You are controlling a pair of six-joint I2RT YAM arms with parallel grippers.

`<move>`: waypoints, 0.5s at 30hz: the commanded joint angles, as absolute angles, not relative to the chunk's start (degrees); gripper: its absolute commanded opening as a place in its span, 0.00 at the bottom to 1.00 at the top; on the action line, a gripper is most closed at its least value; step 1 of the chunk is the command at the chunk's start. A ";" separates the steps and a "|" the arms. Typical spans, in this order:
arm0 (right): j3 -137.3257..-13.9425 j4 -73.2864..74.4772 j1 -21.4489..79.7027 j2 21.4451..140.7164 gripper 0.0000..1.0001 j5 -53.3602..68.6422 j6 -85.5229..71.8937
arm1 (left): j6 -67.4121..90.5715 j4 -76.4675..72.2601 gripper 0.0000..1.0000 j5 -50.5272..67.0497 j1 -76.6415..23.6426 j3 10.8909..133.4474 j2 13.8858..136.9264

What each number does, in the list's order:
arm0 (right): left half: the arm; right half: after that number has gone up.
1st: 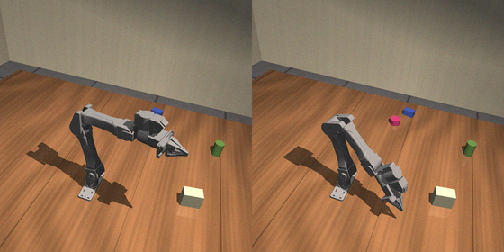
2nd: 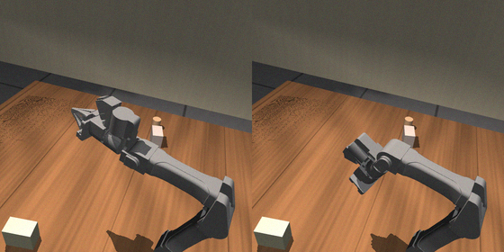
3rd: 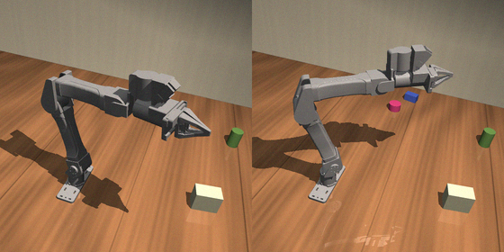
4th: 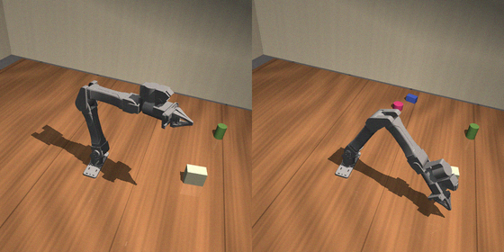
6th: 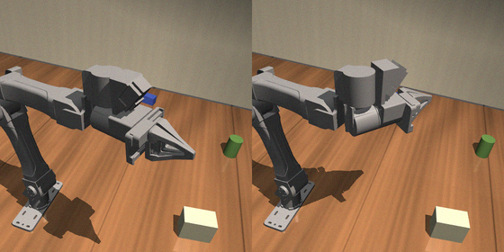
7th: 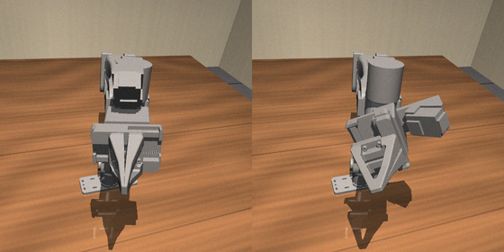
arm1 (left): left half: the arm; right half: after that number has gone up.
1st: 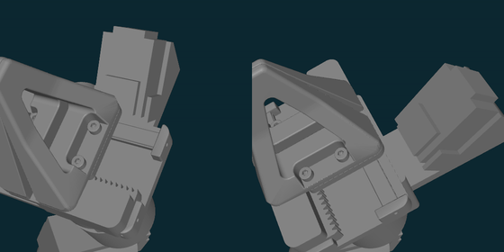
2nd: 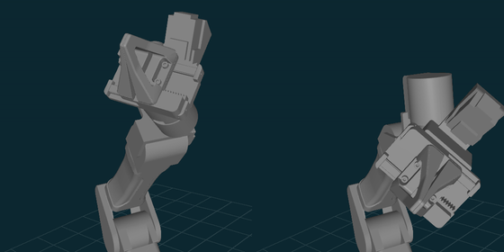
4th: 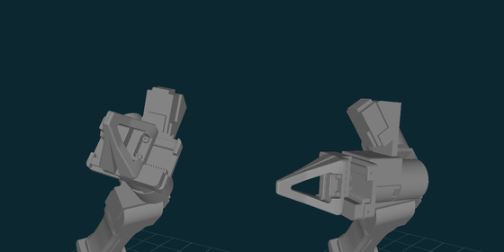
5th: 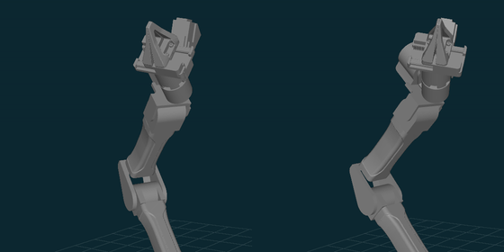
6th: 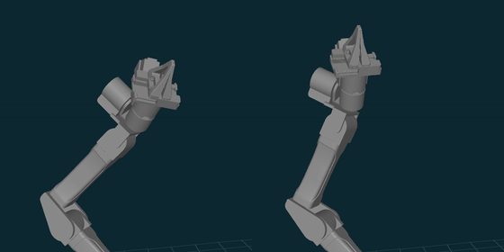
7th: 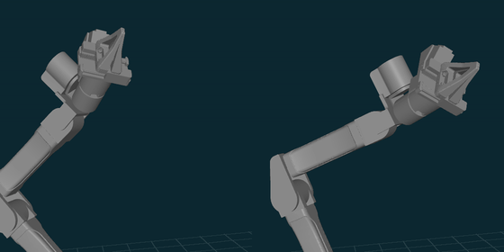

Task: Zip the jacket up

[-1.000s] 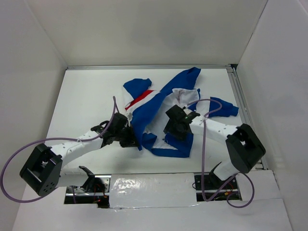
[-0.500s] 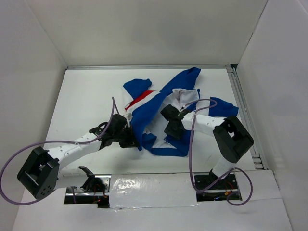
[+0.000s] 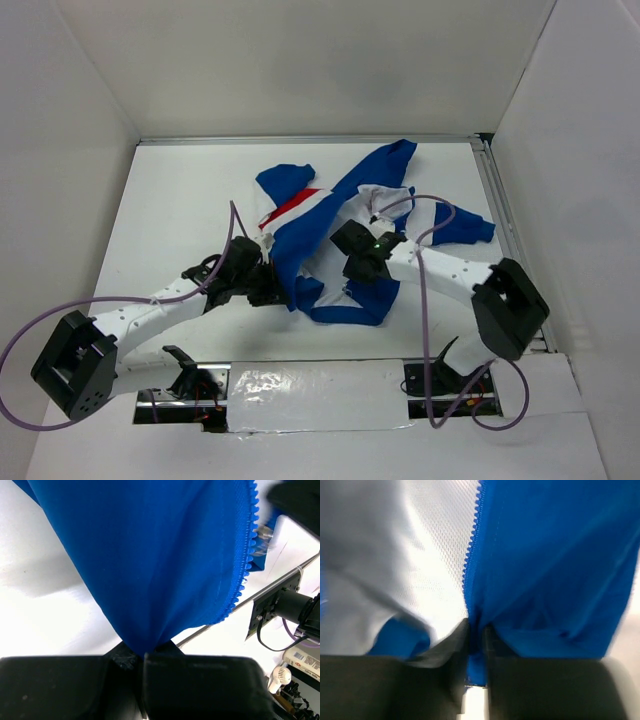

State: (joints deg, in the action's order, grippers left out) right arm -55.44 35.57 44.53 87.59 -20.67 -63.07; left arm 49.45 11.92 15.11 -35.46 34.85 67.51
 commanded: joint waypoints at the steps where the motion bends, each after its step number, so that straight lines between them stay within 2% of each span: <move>1: -53.54 39.20 45.96 79.21 0.12 -24.35 -59.17 | 48.34 10.64 0.00 15.73 -35.95 35.51 67.50; 4: -49.67 38.06 45.97 72.96 0.01 -19.37 -54.42 | 48.69 9.76 0.00 15.91 -36.30 35.95 70.04; 7: -45.55 36.66 47.01 68.04 0.00 -13.56 -49.15 | 49.39 9.58 0.00 15.47 -37.35 37.00 72.76; 10: -43.86 40.06 50.43 66.27 0.00 -15.02 -46.32 | 49.92 9.75 0.00 14.85 -38.50 37.97 75.22; 11: -43.94 41.91 51.23 67.57 0.03 -15.81 -47.10 | 50.10 9.58 0.00 14.59 -38.50 39.01 75.84; 12: -44.29 45.58 51.94 68.54 0.15 -17.21 -48.41 | 50.18 9.41 0.00 13.89 -40.32 39.28 76.55; 14: -43.86 48.42 54.13 71.80 0.21 -21.95 -52.62 | 50.62 9.49 0.00 13.45 -41.39 40.34 78.83; 15: -42.81 48.60 54.58 73.55 0.30 -22.06 -53.69 | 51.06 9.75 0.00 12.93 -41.57 41.21 80.58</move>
State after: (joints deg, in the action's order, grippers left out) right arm -44.34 42.09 52.86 70.48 -17.87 -51.33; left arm 49.89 11.42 14.37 -40.38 37.76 77.89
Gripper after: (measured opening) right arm 0.232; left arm 0.049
